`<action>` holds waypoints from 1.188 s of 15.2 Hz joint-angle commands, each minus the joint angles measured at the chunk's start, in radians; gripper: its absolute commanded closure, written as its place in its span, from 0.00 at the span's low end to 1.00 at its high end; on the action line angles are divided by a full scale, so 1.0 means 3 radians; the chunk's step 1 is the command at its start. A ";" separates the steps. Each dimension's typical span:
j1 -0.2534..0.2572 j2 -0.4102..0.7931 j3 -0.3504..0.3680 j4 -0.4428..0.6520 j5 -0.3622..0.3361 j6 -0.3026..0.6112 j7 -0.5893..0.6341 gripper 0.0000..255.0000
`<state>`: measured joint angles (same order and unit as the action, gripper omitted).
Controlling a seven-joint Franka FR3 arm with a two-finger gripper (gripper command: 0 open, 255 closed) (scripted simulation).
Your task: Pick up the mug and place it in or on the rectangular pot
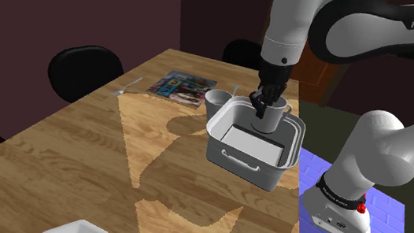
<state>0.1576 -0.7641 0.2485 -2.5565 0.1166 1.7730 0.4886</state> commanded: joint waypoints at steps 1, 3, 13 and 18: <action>0.0000 0.0000 0.0000 0.0000 0.0000 0.0001 0.0000 1.00; 0.0000 0.0000 0.0000 0.0000 0.0000 0.0001 0.0000 0.00; -0.0021 0.0036 -0.0035 0.0446 -0.0039 -0.0407 0.0010 0.00; -0.0021 0.0036 -0.0035 0.0446 -0.0039 -0.0407 0.0010 0.00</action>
<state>0.1512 -0.7532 0.2379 -2.4233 0.1050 1.6513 0.4916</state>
